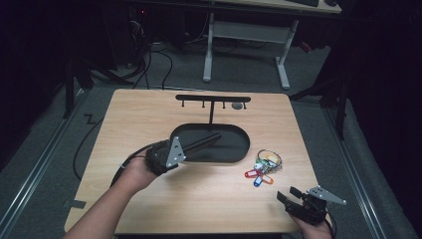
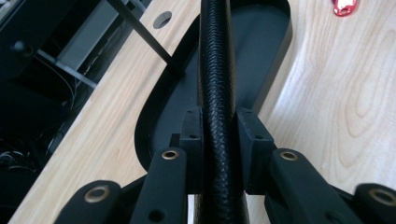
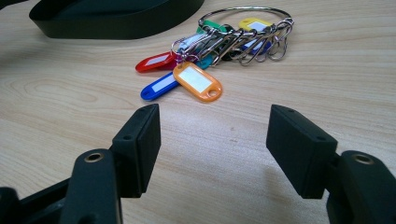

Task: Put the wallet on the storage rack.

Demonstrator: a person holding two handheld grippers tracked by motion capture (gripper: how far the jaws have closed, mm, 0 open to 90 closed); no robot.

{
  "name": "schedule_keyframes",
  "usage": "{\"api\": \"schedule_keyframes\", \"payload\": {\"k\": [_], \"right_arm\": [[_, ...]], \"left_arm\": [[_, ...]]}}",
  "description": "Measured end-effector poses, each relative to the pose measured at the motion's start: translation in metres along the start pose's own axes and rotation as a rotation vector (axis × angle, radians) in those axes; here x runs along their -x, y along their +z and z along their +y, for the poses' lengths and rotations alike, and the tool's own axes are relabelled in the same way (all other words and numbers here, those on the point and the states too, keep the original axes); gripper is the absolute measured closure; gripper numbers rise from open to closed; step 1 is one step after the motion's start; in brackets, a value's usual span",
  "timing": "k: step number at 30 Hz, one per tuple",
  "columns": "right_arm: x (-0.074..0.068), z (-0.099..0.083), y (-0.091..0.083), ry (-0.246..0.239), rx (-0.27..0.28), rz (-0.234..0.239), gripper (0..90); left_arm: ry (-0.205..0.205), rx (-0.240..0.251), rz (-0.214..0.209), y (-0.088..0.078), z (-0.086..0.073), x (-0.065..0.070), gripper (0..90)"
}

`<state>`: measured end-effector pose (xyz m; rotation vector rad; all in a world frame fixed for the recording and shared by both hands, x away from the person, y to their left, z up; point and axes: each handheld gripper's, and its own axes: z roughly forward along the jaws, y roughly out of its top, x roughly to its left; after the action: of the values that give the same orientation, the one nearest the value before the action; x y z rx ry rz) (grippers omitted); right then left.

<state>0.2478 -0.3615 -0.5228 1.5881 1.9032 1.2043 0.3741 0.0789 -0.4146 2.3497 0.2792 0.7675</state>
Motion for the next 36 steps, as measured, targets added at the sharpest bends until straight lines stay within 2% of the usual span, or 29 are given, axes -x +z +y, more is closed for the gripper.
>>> {"api": "schedule_keyframes", "payload": {"k": [5, 12, 22, 28, 32, 36], "right_arm": [[0.001, -0.002, -0.002, 0.001, -0.001, -0.005, 36.0], [0.002, -0.003, -0.005, -0.001, 0.003, -0.012, 36.1], [0.004, -0.004, -0.005, 0.0, 0.0, -0.011, 36.3], [0.004, -0.005, -0.005, 0.008, 0.001, -0.011, 36.4], [0.004, -0.006, -0.006, 0.019, 0.001, -0.011, 36.4], [0.005, -0.006, -0.006, 0.023, 0.002, -0.012, 36.4]], "left_arm": [[0.042, -0.005, 0.014, 0.011, 0.009, -0.007, 75.0], [0.087, -0.013, 0.004, 0.031, 0.022, -0.019, 75.0], [0.089, 0.016, -0.006, 0.06, 0.032, -0.03, 75.1], [0.122, 0.004, -0.013, 0.078, 0.036, -0.031, 75.2], [0.099, 0.008, -0.021, 0.091, 0.035, -0.036, 75.3], [0.098, -0.001, -0.022, 0.098, 0.032, -0.038, 75.3]]}}
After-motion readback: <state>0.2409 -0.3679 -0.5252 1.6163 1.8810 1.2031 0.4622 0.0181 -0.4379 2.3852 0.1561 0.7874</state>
